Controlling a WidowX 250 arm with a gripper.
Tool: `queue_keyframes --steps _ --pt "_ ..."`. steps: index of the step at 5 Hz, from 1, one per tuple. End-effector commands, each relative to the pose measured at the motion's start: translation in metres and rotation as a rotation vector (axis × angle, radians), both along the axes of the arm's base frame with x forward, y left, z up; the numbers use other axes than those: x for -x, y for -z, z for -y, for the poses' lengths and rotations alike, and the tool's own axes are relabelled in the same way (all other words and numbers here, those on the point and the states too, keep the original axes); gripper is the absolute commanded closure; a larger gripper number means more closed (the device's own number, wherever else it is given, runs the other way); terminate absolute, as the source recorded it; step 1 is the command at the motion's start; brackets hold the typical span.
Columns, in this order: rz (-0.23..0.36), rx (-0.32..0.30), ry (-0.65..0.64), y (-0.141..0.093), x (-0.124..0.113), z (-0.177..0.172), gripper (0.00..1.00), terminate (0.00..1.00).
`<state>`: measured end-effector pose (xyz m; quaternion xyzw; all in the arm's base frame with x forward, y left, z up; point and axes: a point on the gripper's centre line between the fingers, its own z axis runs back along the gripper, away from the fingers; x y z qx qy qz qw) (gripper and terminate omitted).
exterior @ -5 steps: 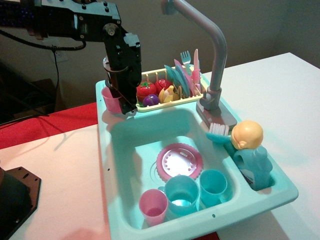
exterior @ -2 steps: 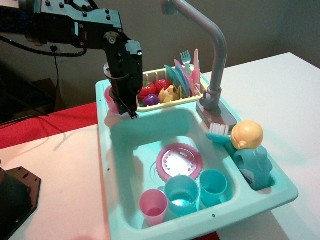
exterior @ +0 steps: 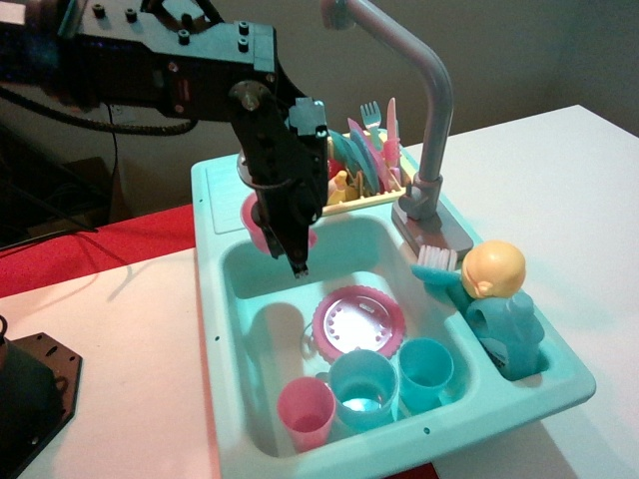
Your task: Put cup from counter to sink
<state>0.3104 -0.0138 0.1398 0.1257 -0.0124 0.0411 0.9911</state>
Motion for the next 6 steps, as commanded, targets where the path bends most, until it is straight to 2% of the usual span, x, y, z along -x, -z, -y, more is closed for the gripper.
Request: queue_keyframes --steps 1,2,4,5,6 --pt "0.037 0.049 0.017 -0.001 -0.005 0.032 1.00 0.00" --pt "-0.003 0.061 0.019 0.024 0.003 0.040 1.00 0.00" --pt "-0.005 -0.017 -0.016 0.062 0.014 0.017 1.00 0.00" --pt "-0.022 -0.032 -0.048 0.064 0.019 0.010 0.00 0.00" --pt "-0.027 -0.058 -0.074 0.052 0.021 0.003 0.00 0.00"
